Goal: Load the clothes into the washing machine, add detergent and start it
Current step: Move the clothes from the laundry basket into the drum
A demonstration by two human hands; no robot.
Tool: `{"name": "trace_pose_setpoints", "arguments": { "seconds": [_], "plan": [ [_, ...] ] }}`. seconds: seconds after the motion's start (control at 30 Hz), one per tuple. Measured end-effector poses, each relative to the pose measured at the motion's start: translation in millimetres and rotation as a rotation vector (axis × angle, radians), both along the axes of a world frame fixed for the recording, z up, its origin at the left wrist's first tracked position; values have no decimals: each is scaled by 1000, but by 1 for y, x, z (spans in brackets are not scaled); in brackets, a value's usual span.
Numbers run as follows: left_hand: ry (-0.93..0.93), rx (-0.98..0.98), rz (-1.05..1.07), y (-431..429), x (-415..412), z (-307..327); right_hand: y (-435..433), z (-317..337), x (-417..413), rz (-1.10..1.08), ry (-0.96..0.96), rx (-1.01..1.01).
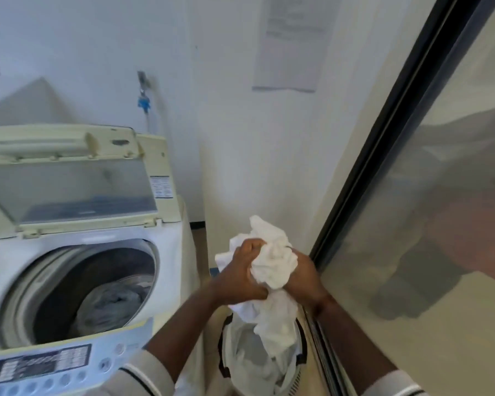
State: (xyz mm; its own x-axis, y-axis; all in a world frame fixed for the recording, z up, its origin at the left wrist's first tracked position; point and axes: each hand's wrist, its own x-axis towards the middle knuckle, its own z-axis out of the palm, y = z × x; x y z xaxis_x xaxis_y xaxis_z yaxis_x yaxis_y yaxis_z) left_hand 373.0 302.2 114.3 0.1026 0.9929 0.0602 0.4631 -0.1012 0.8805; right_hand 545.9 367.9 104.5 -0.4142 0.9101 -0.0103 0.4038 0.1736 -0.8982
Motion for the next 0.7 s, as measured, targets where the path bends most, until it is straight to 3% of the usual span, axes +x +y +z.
{"name": "trace_pose_setpoints", "arguments": {
  "seconds": [0.2, 0.3, 0.47, 0.7],
  "plan": [
    [291, 402, 141, -38, -58, 133, -16, 143, -71, 91, 214, 189],
    [350, 567, 202, -53, -99, 194, -30, 202, -116, 179, 306, 284],
    [382, 650, 355, -95, -167, 264, -54, 263, -197, 301, 387, 336],
    [409, 577, 469, -146, -288, 265, -102, 274, -320, 407, 376, 481]
  ]
}}
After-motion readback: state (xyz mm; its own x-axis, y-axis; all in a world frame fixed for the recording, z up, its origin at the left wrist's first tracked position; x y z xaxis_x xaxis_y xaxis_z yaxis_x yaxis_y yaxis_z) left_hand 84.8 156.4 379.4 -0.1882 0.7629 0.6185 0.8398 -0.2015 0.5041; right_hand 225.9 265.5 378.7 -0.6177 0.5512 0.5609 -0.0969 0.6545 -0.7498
